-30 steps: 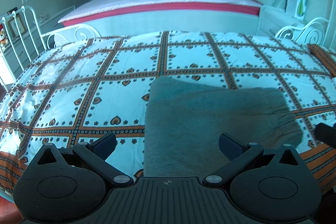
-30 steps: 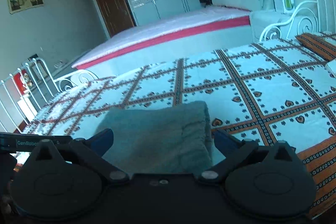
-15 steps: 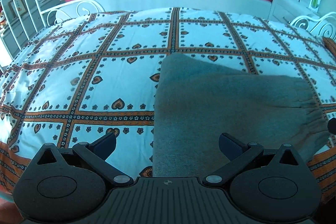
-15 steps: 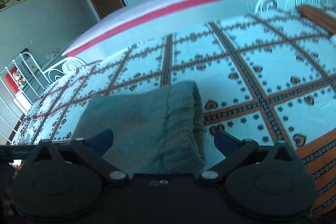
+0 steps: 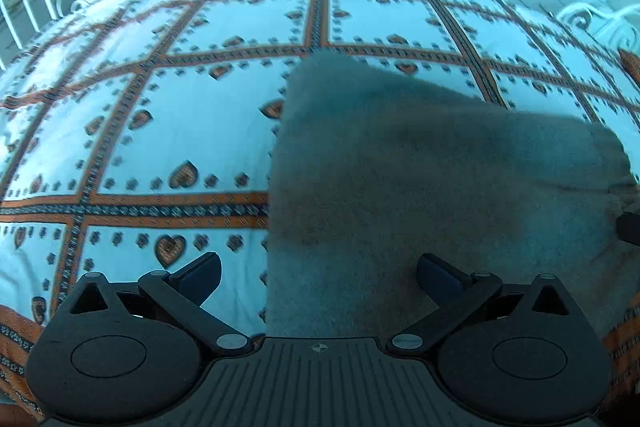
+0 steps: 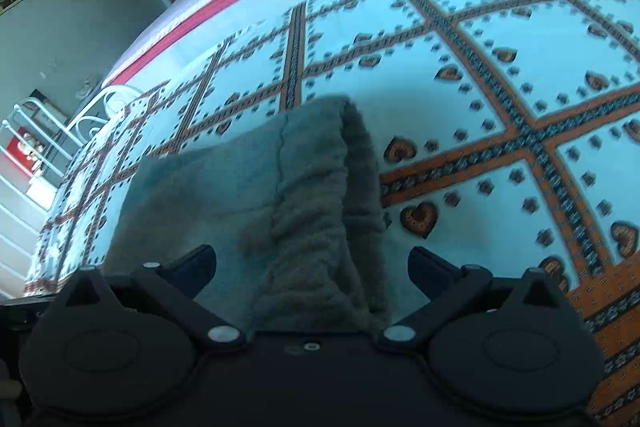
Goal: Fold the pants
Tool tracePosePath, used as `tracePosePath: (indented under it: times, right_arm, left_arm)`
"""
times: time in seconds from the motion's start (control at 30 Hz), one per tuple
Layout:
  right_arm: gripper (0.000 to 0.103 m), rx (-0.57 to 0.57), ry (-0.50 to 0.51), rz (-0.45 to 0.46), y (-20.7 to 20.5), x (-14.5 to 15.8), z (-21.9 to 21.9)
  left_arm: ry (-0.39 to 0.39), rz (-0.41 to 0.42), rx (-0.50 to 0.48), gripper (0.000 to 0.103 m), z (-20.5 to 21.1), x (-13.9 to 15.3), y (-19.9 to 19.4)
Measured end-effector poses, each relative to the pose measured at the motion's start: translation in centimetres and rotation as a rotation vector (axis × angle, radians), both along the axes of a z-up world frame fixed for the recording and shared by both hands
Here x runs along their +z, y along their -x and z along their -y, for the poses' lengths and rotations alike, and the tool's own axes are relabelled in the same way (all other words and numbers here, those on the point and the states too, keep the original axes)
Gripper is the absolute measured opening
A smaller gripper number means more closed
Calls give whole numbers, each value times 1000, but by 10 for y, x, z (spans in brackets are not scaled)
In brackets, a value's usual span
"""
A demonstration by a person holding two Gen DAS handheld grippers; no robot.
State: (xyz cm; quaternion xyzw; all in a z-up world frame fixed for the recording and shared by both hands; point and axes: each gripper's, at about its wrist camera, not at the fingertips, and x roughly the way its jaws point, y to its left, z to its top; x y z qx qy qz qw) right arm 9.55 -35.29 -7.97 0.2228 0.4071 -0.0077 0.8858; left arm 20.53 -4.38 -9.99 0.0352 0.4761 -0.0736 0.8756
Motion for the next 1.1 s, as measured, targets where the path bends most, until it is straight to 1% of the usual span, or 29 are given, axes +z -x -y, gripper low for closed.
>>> tracePosePath:
  times: [0.07, 0.13, 0.2, 0.3, 0.4, 0.5, 0.53, 0.57, 0.63, 0.7, 0.73, 0.77, 0.8, 0.83, 0.87, 0.93, 1.0, 1.03, 1.07, 1.1]
  right_arm:
    - [97, -3, 40, 56, 7, 10, -3]
    - [97, 23, 80, 94, 11, 18, -8]
    - [97, 43, 86, 70, 6, 17, -10]
    - [97, 36, 57, 8, -1, 3, -7]
    - [97, 47, 27, -40, -12, -10, -1]
    - [97, 62, -51, -87, -27, -24, 8]
    - [97, 66, -93, -92, -30, -29, 12]
    - [97, 69, -117, -78, -31, -32, 14]
    - [91, 87, -152, -60, -34, -35, 17]
    - [73, 108, -217, -56, -35, -37, 19]
    - [64, 111, -228, -53, -32, -37, 21]
    - [44, 124, -257, -51, -29, -38, 23]
    - [39, 129, -316, -50, -25, -40, 27]
    - [37, 128, -372, -48, -21, -41, 30]
    - [35, 137, -386, -43, -19, -40, 30]
    - [33, 155, -359, -13, -12, -31, 23]
    - [31, 171, -322, 30, -6, -18, 13]
    - [31, 180, -312, 58, -3, -10, 9]
    - [31, 188, -302, 85, 0, -2, 6]
    - [31, 199, -284, 113, 1, 7, 2]
  left_arm:
    - [10, 19, -2, 103, -2, 4, 1]
    - [19, 5, -7, 103, -2, 3, -1]
    - [25, -14, -13, 103, 0, -2, -4]
    - [41, -42, -36, 103, 1, -10, -10]
    - [119, -79, -52, 103, -4, -17, -20]
    - [209, -134, -47, 103, -8, -30, -31]
    - [233, -142, -42, 103, -8, -34, -34]
    - [251, -140, -38, 103, -9, -37, -35]
    - [266, -136, -38, 103, -8, -40, -38]
    - [291, -135, -49, 101, -6, -39, -36]
    - [289, -116, -57, 90, -6, -36, -32]
    - [271, -90, -70, 78, -5, -31, -28]
    - [262, -66, -79, 71, -5, -27, -24]
    - [264, -54, -76, 56, -8, -24, -23]
    - [279, -48, -68, 47, -12, -22, -23]
    - [300, -33, -62, 41, -17, -18, -22]
    - [294, 1, -77, 37, -15, -11, -21]
    - [301, 20, -81, 33, -15, -6, -21]
    - [316, 36, -78, 28, -16, -1, -22]
    - [332, 53, -76, 26, -17, 6, -23]
